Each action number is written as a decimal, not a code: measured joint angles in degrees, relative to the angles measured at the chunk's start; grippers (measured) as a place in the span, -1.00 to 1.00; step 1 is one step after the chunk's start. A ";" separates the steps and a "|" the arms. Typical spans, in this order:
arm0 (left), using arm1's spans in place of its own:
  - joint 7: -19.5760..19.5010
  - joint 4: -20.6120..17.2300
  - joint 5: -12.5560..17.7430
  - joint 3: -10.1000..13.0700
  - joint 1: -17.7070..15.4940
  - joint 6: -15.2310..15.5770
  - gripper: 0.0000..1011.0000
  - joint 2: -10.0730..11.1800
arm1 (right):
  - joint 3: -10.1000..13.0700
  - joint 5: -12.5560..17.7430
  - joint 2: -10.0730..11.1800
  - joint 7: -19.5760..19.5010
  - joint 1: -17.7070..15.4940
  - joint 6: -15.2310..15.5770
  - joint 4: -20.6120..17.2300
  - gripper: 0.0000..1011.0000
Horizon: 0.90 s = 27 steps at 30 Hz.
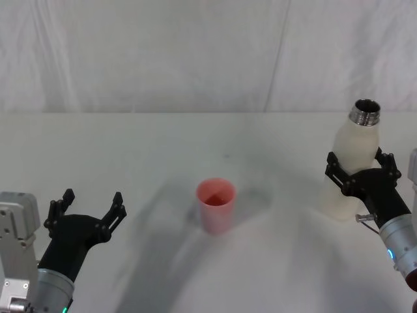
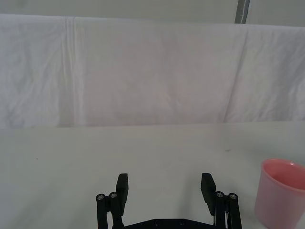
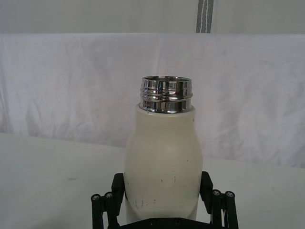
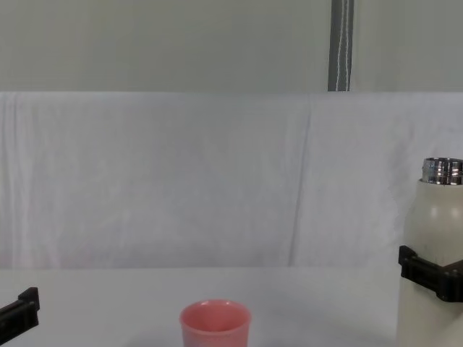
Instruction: Grasp the thermos with one hand and pour water into the cup lid.
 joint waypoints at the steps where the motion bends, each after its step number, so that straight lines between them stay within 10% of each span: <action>1: 0.00 0.00 0.00 0.00 0.00 0.00 0.98 0.00 | 0.00 0.03 0.01 0.00 -0.09 0.06 -0.11 0.98; 27: 0.00 0.00 0.00 0.00 0.00 0.00 0.98 0.00 | 0.56 -1.18 0.49 -1.69 -6.80 1.47 -7.79 0.98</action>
